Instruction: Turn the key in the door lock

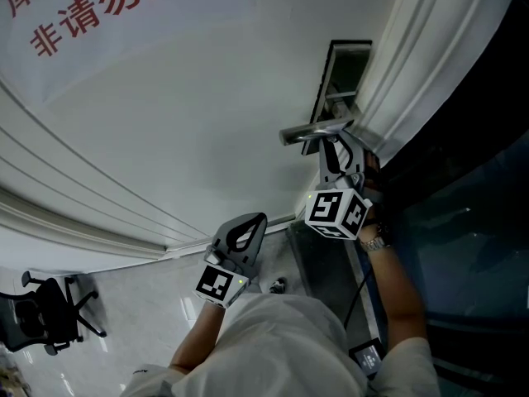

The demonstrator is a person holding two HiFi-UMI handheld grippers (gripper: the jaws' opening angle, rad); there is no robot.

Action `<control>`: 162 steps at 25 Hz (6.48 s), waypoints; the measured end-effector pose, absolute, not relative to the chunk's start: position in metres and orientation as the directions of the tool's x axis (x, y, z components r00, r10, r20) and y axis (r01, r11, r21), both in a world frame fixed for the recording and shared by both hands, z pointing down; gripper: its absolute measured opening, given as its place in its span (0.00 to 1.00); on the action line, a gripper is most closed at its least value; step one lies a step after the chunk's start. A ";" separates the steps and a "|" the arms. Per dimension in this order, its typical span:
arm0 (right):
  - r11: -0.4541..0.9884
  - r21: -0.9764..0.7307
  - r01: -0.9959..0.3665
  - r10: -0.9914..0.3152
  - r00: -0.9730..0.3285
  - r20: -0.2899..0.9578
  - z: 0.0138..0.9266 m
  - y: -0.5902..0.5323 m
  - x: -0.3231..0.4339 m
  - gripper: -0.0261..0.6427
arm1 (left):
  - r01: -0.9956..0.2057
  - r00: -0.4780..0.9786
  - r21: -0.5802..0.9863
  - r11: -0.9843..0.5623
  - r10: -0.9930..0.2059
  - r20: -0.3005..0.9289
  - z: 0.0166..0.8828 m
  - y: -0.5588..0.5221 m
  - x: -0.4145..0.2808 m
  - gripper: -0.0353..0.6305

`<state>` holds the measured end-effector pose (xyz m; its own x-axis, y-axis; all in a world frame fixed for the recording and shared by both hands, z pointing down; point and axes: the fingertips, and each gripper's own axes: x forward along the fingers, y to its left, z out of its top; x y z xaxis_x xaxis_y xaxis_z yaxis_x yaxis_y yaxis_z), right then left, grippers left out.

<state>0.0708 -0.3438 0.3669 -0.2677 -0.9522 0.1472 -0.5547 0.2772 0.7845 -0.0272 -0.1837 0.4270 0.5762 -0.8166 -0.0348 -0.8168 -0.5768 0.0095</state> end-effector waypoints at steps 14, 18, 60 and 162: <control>0.313 0.636 -0.705 -0.948 -0.275 0.161 0.364 -0.344 0.075 0.05 | -0.815 0.579 0.007 -0.580 -0.815 -0.023 0.429 -0.182 -0.029 0.06; 0.373 0.451 -0.811 -0.928 -0.321 0.190 0.362 -0.346 0.077 0.05 | -0.812 0.583 0.006 -0.584 -0.812 -0.022 0.429 -0.182 -0.028 0.06; 0.535 -0.121 -0.836 -0.816 -0.549 0.180 0.358 -0.337 0.080 0.27 | -0.816 0.577 -0.003 -0.577 -0.816 -0.021 0.431 -0.165 -0.036 0.06; 0.516 -0.022 -0.856 -0.854 -0.516 0.064 0.459 -0.147 0.070 0.04 | -0.830 0.556 0.043 -0.556 -0.831 -0.004 0.454 -0.121 -0.031 0.06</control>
<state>0.0696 -0.1470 0.4588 -0.5165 -0.8539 0.0636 -0.8562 0.5162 -0.0225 -0.0306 -0.1213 0.4540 0.5560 -0.8312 -0.0039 -0.8303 -0.5556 0.0434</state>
